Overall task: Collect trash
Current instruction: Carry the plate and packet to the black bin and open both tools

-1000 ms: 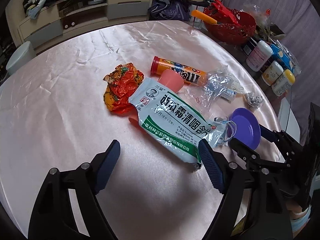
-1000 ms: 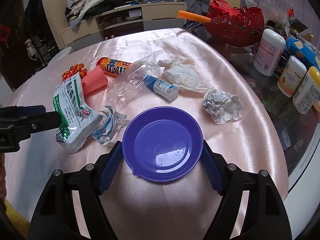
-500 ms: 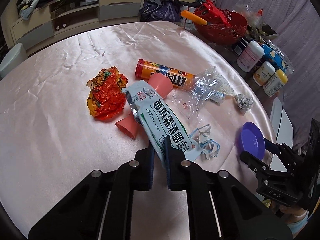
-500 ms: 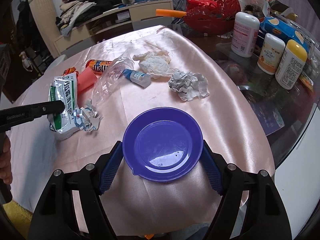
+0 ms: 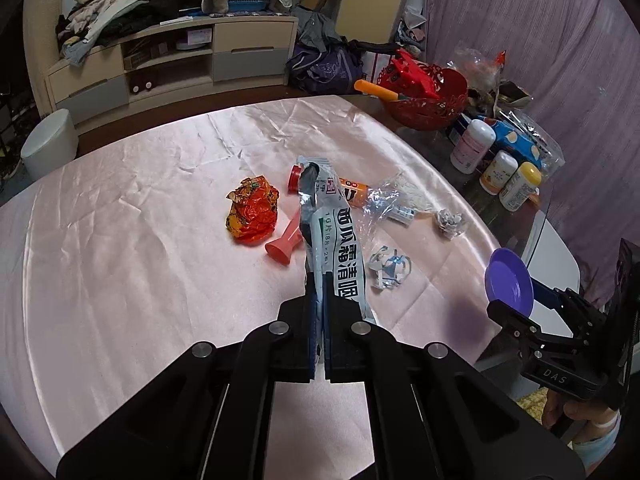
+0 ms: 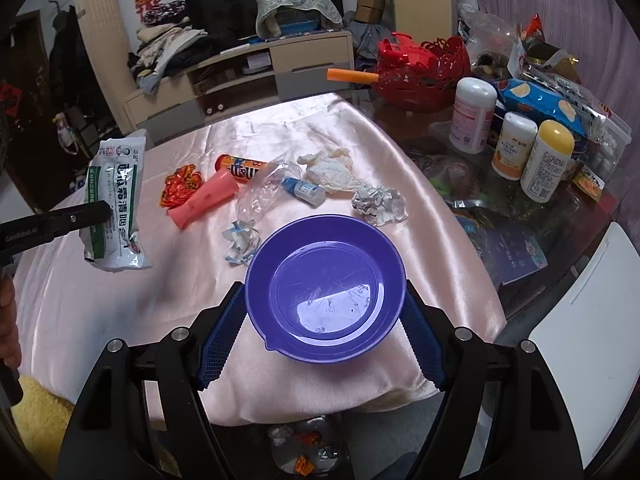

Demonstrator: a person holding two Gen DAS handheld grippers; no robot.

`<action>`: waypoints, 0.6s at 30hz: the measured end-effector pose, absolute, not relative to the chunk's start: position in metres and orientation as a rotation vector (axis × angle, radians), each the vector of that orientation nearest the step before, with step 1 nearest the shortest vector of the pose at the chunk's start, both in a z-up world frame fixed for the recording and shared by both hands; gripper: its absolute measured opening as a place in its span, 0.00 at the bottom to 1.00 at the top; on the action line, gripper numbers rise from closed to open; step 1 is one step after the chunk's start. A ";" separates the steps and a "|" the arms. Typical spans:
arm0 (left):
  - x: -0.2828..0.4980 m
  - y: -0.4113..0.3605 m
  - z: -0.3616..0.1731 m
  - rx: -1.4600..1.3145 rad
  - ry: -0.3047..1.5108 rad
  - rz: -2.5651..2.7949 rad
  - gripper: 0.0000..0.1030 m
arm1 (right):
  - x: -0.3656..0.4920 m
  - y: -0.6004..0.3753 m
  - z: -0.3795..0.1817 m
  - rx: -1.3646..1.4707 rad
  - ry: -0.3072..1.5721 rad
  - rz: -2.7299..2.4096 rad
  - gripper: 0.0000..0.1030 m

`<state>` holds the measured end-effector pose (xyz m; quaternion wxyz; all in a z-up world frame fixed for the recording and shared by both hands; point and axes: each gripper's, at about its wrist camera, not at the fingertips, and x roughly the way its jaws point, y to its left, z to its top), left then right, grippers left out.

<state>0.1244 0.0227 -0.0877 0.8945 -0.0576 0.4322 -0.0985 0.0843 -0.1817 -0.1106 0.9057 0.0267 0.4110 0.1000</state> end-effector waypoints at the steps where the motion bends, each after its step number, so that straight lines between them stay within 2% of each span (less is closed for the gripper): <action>1: 0.117 0.023 -0.085 -0.120 0.891 -0.206 0.01 | 0.079 -0.181 -0.107 0.053 0.845 0.206 0.74; 10: 0.051 0.009 -0.083 -0.100 0.894 -0.235 0.01 | 0.030 -0.189 -0.099 0.087 0.884 0.211 0.74; 18: -0.001 -0.011 -0.119 -0.072 0.979 -0.280 0.01 | -0.014 -0.197 -0.126 0.156 0.995 0.246 0.74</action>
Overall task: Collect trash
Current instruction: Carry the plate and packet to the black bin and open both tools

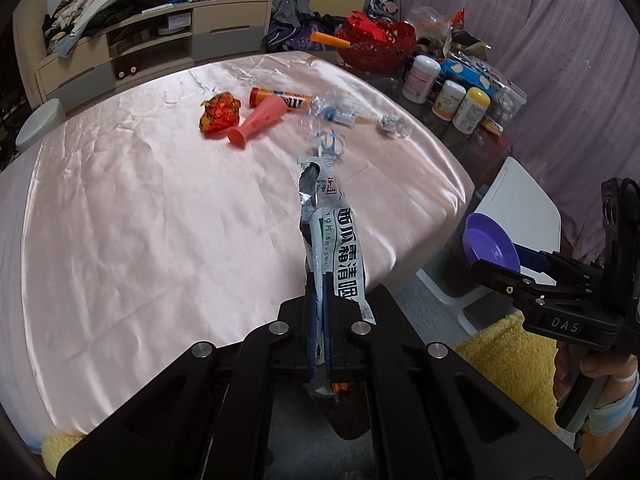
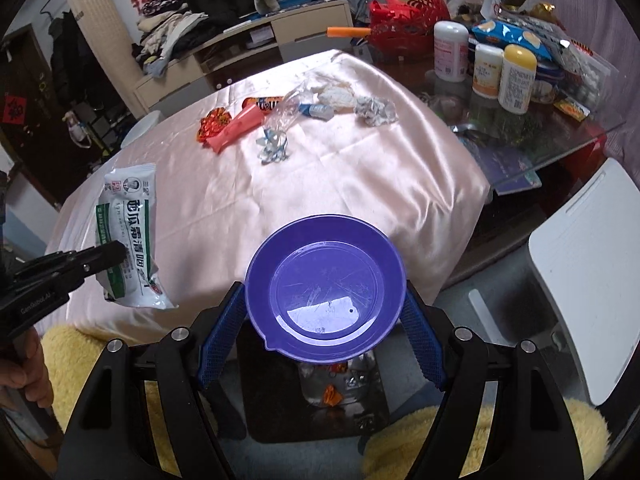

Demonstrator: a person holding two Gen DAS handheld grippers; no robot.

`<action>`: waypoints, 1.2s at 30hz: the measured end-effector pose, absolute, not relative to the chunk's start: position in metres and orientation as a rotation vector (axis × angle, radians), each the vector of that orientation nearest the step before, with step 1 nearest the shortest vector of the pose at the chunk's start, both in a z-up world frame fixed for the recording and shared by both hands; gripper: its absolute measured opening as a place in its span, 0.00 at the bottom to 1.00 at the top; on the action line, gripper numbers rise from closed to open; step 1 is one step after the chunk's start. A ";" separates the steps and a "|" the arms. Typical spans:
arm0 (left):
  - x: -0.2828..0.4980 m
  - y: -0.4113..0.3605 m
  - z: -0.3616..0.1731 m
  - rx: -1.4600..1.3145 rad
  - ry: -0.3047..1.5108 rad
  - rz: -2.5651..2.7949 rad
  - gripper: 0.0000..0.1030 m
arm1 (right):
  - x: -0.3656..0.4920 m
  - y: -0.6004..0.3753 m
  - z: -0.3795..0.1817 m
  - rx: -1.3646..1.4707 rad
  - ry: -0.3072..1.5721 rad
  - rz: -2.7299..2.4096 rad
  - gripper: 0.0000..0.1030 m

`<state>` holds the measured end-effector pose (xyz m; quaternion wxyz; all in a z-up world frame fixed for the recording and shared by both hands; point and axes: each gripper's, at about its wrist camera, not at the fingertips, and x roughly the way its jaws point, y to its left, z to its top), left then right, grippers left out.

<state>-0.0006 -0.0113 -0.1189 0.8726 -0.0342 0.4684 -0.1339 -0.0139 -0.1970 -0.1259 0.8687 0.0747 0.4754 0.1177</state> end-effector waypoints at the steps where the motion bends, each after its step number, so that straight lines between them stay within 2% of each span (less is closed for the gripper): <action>1: -0.007 -0.014 -0.124 -0.069 0.991 -0.287 0.01 | -0.018 -0.197 -0.130 0.161 1.009 0.247 0.74; 9: -0.034 -0.032 -0.160 -0.055 1.084 -0.329 0.01 | -0.044 -0.194 -0.158 0.139 1.077 0.227 0.74; 19: -0.039 -0.056 -0.230 0.000 1.257 -0.340 0.01 | -0.054 -0.191 -0.196 0.176 1.192 0.261 0.74; 33: -0.032 -0.058 -0.241 -0.018 1.301 -0.358 0.05 | -0.042 -0.182 -0.218 0.203 1.269 0.271 0.76; 36: -0.031 -0.055 -0.240 -0.025 1.300 -0.352 0.21 | -0.039 -0.182 -0.219 0.202 1.274 0.267 0.77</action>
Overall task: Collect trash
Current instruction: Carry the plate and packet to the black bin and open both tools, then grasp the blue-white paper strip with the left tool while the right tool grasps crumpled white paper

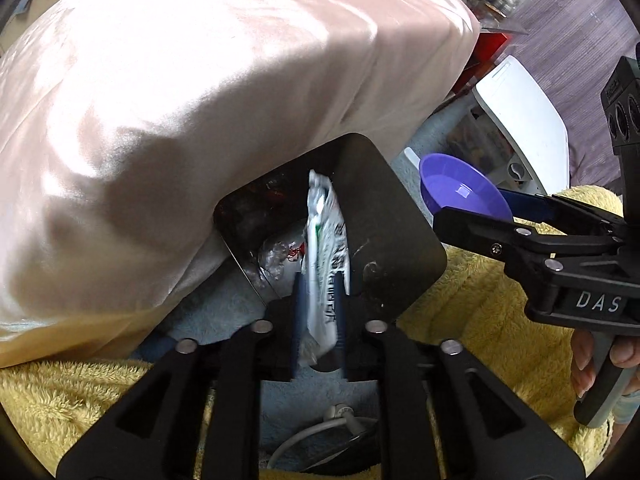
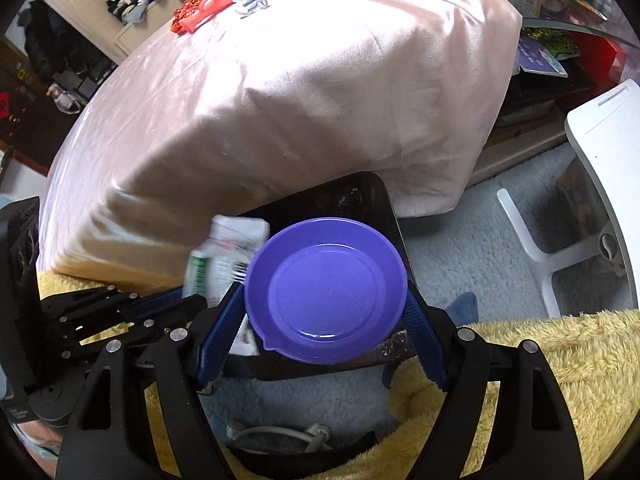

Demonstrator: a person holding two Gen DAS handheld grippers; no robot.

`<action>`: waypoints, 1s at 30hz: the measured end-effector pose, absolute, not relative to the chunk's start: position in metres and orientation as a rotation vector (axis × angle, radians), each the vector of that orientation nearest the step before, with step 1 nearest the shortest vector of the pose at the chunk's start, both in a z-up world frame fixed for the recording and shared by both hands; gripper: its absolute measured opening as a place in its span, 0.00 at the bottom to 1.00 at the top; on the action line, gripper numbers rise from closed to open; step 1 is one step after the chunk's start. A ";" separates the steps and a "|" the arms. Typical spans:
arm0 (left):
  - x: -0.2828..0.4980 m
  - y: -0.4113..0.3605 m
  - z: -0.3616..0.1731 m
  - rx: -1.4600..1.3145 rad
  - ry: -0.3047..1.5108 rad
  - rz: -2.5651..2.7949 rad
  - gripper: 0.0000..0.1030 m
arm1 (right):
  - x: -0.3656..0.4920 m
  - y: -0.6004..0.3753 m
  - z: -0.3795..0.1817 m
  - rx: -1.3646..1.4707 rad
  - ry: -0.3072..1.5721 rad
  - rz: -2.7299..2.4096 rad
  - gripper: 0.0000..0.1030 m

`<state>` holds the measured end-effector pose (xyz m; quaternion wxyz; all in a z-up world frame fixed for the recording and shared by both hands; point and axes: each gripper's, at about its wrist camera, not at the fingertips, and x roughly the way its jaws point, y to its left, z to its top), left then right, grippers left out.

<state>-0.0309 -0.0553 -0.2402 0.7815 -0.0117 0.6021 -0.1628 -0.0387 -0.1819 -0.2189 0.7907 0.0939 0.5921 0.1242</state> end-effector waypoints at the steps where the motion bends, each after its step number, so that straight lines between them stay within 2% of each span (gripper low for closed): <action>1: -0.031 -0.054 -0.239 -0.027 1.299 -0.348 0.32 | -0.038 -0.183 -0.219 0.205 1.274 0.265 0.79; 2: -0.031 -0.053 -0.239 -0.027 1.297 -0.344 0.39 | -0.036 -0.184 -0.219 0.208 1.272 0.261 0.80; 4: -0.030 -0.051 -0.238 -0.029 1.294 -0.336 0.46 | -0.034 -0.186 -0.219 0.213 1.271 0.249 0.83; 11: -0.028 -0.039 -0.224 -0.026 1.259 -0.307 0.64 | -0.025 -0.200 -0.211 0.227 1.247 0.214 0.85; 20: -0.011 -0.014 -0.178 -0.022 1.143 -0.254 0.70 | 0.000 -0.230 -0.170 0.278 1.116 0.177 0.85; 30: 0.045 -0.013 -0.154 -0.004 1.085 -0.244 0.71 | 0.066 -0.240 -0.138 0.251 1.006 0.180 0.85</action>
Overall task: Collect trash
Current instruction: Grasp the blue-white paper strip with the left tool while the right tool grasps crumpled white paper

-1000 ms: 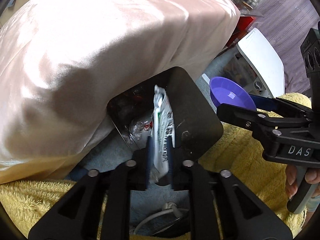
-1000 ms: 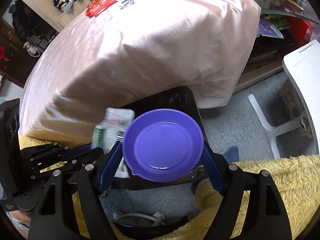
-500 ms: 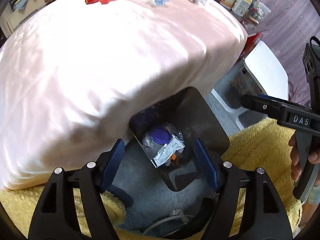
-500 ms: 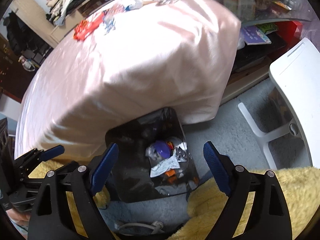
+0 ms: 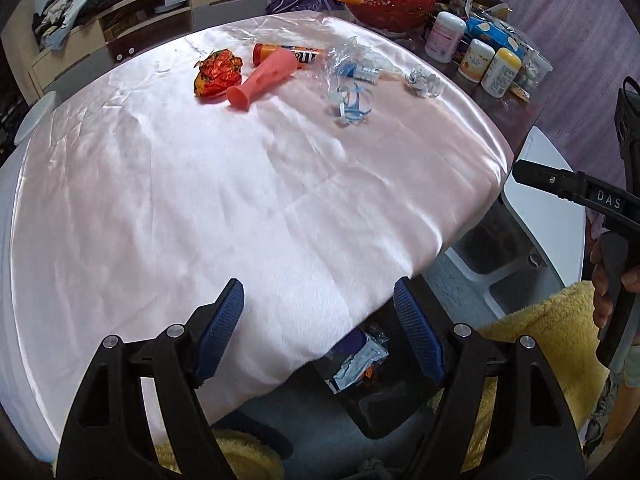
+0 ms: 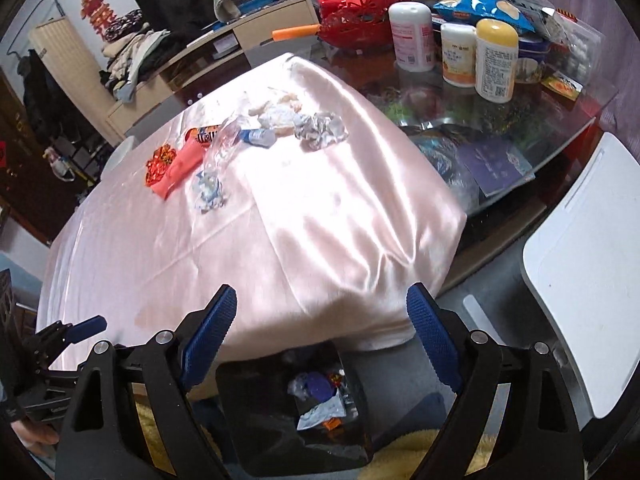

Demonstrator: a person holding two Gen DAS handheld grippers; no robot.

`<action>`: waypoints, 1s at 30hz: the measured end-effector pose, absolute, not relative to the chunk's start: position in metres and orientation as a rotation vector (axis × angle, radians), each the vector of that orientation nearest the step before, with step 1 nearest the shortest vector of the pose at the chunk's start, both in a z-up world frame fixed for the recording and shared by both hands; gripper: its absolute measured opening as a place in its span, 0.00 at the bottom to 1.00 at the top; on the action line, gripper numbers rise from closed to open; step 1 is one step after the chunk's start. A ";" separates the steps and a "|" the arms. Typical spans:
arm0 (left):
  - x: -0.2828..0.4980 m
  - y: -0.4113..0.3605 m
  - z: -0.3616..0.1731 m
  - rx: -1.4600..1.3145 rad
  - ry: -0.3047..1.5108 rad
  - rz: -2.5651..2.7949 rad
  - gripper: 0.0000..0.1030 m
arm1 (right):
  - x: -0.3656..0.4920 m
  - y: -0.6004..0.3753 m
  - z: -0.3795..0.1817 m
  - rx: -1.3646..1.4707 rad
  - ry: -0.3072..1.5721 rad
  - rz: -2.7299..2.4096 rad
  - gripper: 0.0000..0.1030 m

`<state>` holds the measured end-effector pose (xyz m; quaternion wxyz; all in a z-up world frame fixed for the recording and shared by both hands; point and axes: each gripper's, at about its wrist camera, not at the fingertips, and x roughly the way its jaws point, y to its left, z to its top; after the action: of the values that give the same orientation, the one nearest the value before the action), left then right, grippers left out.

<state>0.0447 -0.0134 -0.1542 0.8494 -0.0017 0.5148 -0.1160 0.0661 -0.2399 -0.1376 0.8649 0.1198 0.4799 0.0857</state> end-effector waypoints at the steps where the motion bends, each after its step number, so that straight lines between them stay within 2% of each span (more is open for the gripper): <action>1: 0.051 -0.015 -0.154 -0.006 1.084 -0.248 0.71 | 0.074 -0.239 -0.137 0.249 1.003 0.185 0.85; 4: 0.074 -0.023 -0.153 -0.012 1.086 -0.261 0.71 | 0.097 -0.236 -0.137 0.242 0.996 0.205 0.83; 12: 0.133 -0.044 -0.153 -0.022 1.073 -0.291 0.71 | 0.155 -0.234 -0.143 0.233 0.986 0.195 0.69; 26: 0.203 -0.071 -0.173 -0.033 1.103 -0.318 0.70 | 0.227 -0.216 -0.154 0.152 0.970 0.211 0.68; 28: 0.208 -0.073 -0.176 -0.031 1.106 -0.319 0.69 | 0.233 -0.215 -0.160 0.150 0.984 0.211 0.60; 29: 0.210 -0.074 -0.177 -0.027 1.106 -0.317 0.64 | 0.235 -0.214 -0.163 0.149 0.993 0.213 0.56; 30: 0.211 -0.075 -0.177 -0.016 1.098 -0.310 0.61 | 0.236 -0.213 -0.166 0.145 1.000 0.212 0.47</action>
<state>0.2108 -0.0752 -0.1770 0.8415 -0.0074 0.5198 -0.1469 0.2362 -0.2127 -0.1662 0.8697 0.0691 0.4781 0.1014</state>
